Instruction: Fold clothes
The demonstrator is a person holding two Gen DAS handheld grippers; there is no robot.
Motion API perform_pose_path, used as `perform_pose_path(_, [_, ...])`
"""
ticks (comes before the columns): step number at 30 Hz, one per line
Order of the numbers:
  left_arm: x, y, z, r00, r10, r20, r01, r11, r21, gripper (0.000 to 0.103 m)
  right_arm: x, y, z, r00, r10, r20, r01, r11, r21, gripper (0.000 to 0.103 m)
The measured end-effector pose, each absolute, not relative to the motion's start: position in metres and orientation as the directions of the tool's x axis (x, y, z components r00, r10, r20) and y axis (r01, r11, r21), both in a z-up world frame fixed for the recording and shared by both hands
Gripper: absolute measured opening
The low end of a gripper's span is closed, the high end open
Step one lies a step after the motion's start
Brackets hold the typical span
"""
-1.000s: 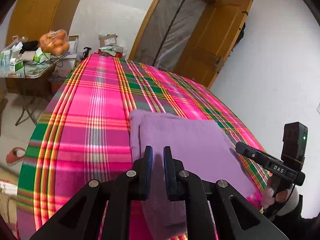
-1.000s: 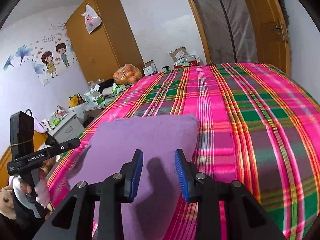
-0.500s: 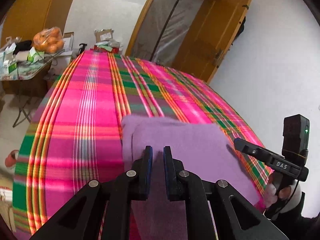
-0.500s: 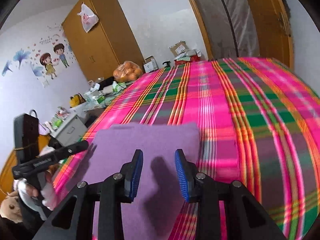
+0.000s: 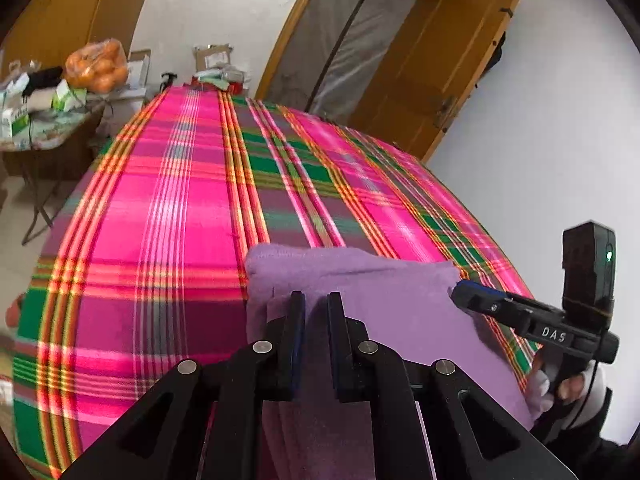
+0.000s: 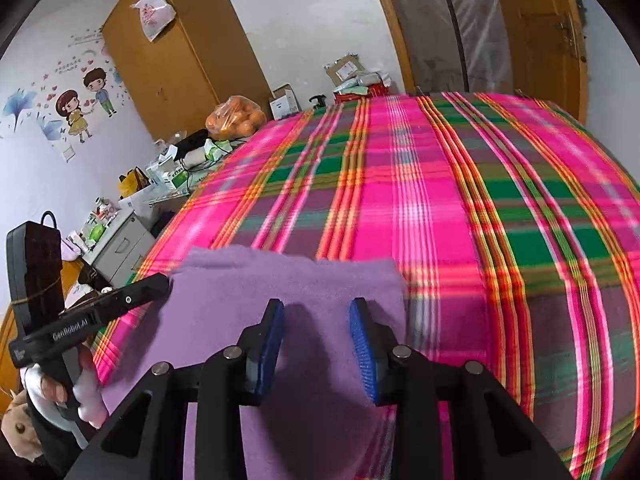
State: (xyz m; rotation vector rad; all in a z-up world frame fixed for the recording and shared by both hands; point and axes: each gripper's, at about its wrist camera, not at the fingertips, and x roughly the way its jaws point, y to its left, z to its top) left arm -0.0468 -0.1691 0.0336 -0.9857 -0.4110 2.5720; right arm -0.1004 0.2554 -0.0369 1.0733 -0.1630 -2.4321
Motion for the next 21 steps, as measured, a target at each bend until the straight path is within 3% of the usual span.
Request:
perform_pose_path(11, [-0.066,-0.166,0.020,-0.656,0.453,-0.604,-0.221,-0.880,-0.420,0.011,-0.112,0.256,-0.033,-0.598,-0.468,-0.651,0.367,-0.882,0.296,0.036])
perform_pose_path(21, [-0.050,-0.172,0.022,-0.686,0.464,-0.561,-0.214,-0.865,-0.454,0.011,-0.122,0.272,-0.048,-0.584,-0.443,-0.681,0.320,-0.896,0.308,0.034])
